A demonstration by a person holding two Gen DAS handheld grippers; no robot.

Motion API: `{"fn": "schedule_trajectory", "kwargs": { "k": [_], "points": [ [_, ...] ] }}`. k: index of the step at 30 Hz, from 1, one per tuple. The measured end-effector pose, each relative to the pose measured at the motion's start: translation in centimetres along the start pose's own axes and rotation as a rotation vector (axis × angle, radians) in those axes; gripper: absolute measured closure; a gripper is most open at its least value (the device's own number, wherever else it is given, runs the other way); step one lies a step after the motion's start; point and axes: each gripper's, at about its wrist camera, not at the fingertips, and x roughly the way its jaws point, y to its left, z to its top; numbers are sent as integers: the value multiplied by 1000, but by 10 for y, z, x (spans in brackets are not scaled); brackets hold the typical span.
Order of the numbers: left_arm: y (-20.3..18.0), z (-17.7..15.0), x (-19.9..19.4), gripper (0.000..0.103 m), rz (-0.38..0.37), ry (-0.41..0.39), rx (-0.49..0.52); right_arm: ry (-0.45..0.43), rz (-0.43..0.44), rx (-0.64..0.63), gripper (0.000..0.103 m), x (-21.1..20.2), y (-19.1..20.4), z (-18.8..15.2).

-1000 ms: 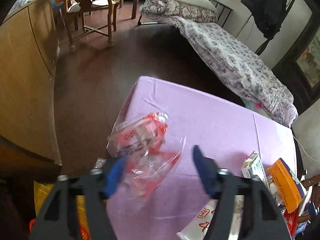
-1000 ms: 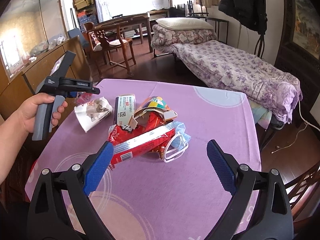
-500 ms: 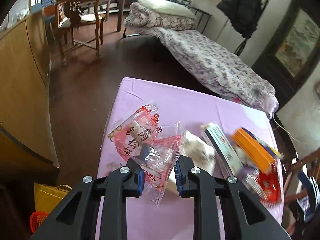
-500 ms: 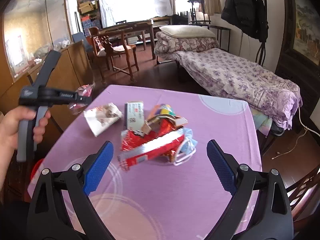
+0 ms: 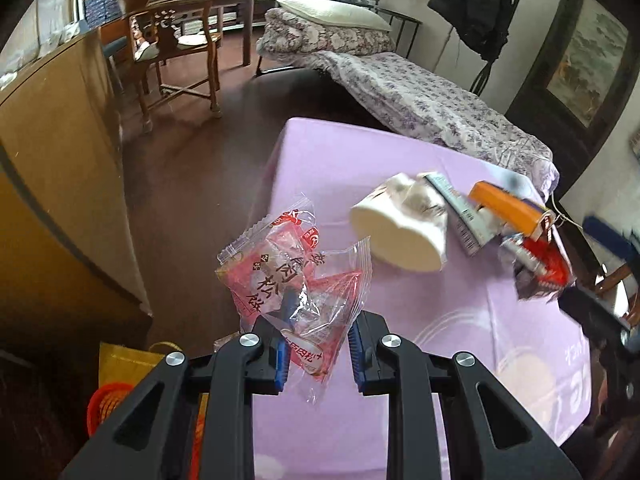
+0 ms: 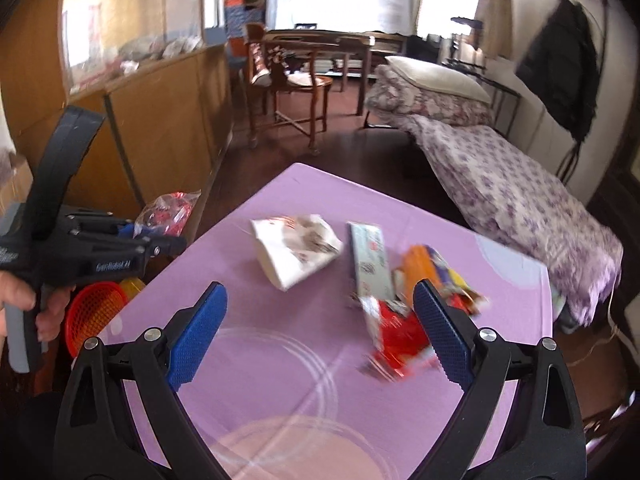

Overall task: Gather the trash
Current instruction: 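Grasp the white paper cup with the right tool while the left tool holds the wrapper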

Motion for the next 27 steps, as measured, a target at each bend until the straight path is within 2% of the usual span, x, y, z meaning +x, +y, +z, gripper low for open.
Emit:
{"fn": "schedule_trajectory", "kwargs": {
  "k": [3,7,9,13,19,20,21,27],
  "points": [
    [15,-9,-1,79,9,5,-14,27,4,-41,12,19,14,10],
    [34,-19,-1,79,9,11,-41,95,-71,-156,18,57,36,16],
    [41,-23,-2,79,5,10,-54,135,-107,-192,28,75,42,15],
    [46,-29,-4,79,0,7,-58,187,-169,-219,36,103,51,18],
    [45,-30,-2,79,-11,8,-59,210,-270,-257,50,119,60,15],
    [44,-30,-3,79,-14,9,-59,214,-273,-256,58,121,61,16],
    [43,-30,-3,79,-15,9,-58,221,-265,-252,70,121,62,15],
    [41,-32,-11,79,-27,2,-59,213,-224,-212,94,98,55,9]
  ]
}}
